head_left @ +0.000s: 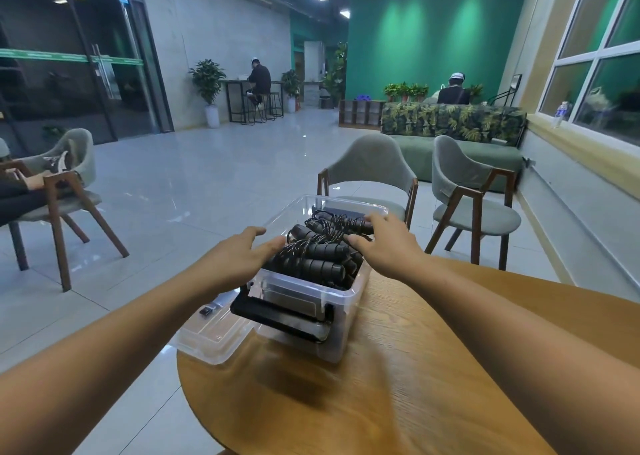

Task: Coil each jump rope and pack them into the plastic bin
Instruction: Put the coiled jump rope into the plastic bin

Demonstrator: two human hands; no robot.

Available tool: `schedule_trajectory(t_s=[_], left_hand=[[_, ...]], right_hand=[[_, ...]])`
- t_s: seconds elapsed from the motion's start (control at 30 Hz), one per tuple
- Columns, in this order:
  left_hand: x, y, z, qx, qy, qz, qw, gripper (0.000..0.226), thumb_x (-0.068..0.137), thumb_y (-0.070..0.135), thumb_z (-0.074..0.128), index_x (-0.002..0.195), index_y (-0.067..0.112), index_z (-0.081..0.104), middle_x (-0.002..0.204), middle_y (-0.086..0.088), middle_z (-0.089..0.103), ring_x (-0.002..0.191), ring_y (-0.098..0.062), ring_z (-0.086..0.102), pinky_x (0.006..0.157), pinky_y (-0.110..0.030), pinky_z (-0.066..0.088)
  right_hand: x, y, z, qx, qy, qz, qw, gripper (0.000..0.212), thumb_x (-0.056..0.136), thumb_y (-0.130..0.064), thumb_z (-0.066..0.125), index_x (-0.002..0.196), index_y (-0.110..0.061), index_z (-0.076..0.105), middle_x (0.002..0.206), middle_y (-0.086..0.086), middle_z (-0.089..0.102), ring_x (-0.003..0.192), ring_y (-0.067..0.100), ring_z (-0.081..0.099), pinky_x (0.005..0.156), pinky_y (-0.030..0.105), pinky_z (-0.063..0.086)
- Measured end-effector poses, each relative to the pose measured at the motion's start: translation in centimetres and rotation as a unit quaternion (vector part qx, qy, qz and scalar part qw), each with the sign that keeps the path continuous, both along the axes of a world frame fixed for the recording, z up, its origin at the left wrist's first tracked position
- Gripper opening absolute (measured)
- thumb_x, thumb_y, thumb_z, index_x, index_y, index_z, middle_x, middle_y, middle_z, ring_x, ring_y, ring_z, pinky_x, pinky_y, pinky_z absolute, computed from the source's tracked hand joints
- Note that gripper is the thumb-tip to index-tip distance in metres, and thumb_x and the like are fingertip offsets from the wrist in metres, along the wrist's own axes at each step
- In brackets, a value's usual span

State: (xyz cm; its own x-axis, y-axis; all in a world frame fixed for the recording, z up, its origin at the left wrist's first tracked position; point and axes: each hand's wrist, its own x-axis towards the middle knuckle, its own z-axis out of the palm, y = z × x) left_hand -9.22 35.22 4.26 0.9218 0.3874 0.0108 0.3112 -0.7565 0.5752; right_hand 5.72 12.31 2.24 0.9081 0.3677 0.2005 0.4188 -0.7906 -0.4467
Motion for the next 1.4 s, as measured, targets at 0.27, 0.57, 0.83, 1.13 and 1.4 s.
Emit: schedule_trajectory(t_s=[0.27,0.57,0.83,1.13,1.4], left_hand=[[2.3,0.1,-1.4,-0.02,-0.002,0.039,0.999,0.102,0.074,0.098,0.045,0.153,0.034,0.041,0.156,-0.013,0.045,0.137,-0.036,0.051,0.108,-0.048,0.046],[4.3,-0.3,-1.4,-0.009,-0.009,0.025,1.0,0.104,0.065,0.101,0.044,0.145,0.035,0.053,0.151,-0.011,0.051,0.133,-0.035,0.054,0.108,-0.051,0.047],[8.9,-2.9,-0.7,0.045,0.007,-0.06,0.997,0.086,0.067,0.098,0.041,0.123,0.037,0.067,0.134,-0.004,0.066,0.116,-0.028,0.062,0.102,-0.048,0.051],[14.5,-10.6,-0.5,0.091,0.025,-0.225,0.97,0.082,0.071,0.093,0.053,0.131,0.039,0.064,0.141,0.001,0.06,0.12,-0.02,0.058,0.106,-0.043,0.047],[15.8,-17.4,-0.9,0.149,-0.029,-0.311,0.938,0.083,0.072,0.097,0.045,0.132,0.043,0.063,0.146,0.006,0.057,0.127,-0.02,0.055,0.108,-0.045,0.046]], right_hand=[[0.6,-0.8,-2.2,0.237,0.164,-0.105,0.952,0.049,0.103,-0.045,0.064,0.132,-0.008,0.053,0.114,0.01,0.057,0.101,0.03,0.062,0.076,0.042,0.052],[-0.1,-2.1,-2.0,0.42,0.35,-0.089,0.833,0.026,0.103,-0.02,0.068,0.115,0.001,0.063,0.06,0.002,0.042,0.044,0.01,0.037,0.045,0.025,0.032],[-3.4,-7.3,-2.6,0.452,0.375,-0.099,0.803,0.028,0.1,-0.03,0.076,0.115,-0.008,0.069,0.065,-0.001,0.065,0.05,0.008,0.051,0.048,0.021,0.041],[-8.6,-14.3,-3.3,0.509,0.372,-0.131,0.765,0.026,0.097,-0.034,0.079,0.098,-0.009,0.074,0.086,0.007,0.08,0.053,0.009,0.053,0.046,0.019,0.04],[-12.8,-18.4,-2.9,0.541,0.37,-0.137,0.743,0.031,0.103,-0.039,0.069,0.09,-0.01,0.066,0.096,0.011,0.083,0.049,0.007,0.054,0.051,0.02,0.04]])
